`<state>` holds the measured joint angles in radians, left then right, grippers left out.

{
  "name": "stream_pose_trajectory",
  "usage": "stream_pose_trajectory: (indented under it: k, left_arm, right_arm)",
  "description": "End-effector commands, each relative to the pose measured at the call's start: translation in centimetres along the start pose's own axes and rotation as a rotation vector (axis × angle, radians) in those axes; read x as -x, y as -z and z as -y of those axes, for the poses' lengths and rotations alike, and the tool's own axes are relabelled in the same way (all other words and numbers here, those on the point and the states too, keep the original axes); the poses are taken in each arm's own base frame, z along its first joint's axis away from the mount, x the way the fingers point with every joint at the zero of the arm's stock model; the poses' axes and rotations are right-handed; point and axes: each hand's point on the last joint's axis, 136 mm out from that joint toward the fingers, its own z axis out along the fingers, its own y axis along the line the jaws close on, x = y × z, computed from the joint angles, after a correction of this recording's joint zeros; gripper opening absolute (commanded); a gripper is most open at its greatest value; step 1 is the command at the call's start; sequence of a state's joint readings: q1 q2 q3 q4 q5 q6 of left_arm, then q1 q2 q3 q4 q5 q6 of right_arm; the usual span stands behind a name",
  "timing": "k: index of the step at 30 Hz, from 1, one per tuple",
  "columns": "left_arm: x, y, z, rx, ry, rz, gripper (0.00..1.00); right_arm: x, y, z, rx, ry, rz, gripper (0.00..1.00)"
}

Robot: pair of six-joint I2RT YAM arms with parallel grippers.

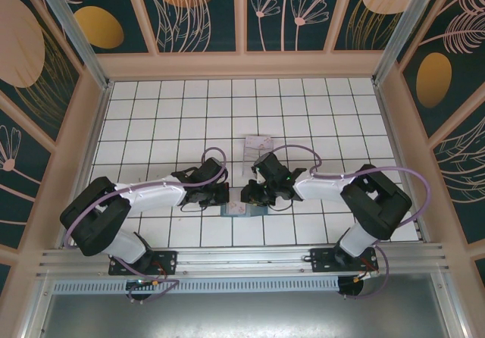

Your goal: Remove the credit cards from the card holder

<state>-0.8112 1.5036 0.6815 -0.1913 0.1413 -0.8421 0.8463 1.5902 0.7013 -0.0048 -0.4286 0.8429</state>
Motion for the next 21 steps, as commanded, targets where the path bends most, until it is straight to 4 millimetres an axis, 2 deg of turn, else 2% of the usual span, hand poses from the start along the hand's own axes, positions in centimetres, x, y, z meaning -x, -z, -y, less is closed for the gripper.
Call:
stream_pose_trajectory:
  k: [1,21]
  left_arm:
    - [-0.1,-0.3,-0.5,0.027,0.010,-0.019,0.05]
    - [-0.2,-0.4,-0.4,0.023,0.006,-0.025,0.05]
  right_arm:
    - [-0.9,-0.4,0.4,0.003,-0.002,-0.025,0.22]
    - [-0.5,0.6,-0.9,0.055,0.007,0.011,0.19]
